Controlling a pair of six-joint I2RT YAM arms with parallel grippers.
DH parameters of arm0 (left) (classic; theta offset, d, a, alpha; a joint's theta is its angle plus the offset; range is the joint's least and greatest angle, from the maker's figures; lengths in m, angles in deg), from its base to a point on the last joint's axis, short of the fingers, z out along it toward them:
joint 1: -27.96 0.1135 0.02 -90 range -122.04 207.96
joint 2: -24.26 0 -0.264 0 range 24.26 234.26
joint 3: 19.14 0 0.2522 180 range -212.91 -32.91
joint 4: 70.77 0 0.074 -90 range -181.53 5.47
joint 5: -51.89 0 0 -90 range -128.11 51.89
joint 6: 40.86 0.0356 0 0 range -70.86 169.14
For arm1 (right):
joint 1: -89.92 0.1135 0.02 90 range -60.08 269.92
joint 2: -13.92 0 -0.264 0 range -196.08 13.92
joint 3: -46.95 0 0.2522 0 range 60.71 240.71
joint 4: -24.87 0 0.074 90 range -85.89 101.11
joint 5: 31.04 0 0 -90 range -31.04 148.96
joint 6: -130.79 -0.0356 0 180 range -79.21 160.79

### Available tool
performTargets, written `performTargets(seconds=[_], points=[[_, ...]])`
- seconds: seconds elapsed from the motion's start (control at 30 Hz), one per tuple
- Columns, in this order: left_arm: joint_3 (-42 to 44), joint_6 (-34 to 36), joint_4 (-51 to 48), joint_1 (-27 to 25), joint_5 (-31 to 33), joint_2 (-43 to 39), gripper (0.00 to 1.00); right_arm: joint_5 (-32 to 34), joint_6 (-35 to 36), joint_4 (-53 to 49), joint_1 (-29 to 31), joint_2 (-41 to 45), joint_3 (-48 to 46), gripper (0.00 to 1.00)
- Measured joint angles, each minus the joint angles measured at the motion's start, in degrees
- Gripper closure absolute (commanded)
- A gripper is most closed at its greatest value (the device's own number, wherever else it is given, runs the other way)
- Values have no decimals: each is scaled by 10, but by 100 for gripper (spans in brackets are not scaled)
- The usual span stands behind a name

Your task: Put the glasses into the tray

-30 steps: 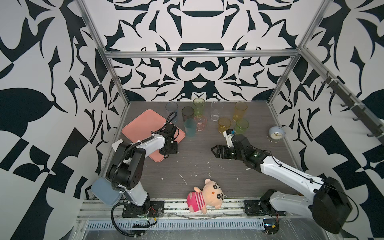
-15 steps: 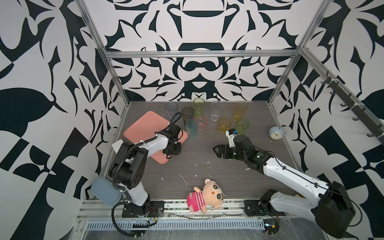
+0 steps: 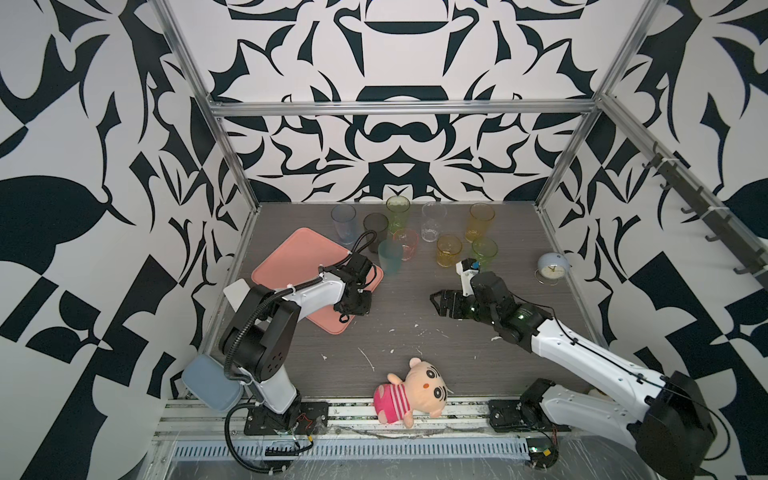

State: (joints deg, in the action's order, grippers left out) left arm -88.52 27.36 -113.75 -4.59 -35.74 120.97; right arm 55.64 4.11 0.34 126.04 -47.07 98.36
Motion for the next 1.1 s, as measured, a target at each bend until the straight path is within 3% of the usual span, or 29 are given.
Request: performTargets(seconds=[0.67, 0.97, 1.1], points=[[14, -17, 14, -112, -10, -11, 87, 38, -60, -40, 0, -14, 0, 22], [-9, -52, 59, -173, -52, 17, 87, 39, -94, -39, 12, -36, 0, 29], [-9, -67, 83, -187, -77, 19, 82, 42, -107, -34, 26, -55, 0, 32]])
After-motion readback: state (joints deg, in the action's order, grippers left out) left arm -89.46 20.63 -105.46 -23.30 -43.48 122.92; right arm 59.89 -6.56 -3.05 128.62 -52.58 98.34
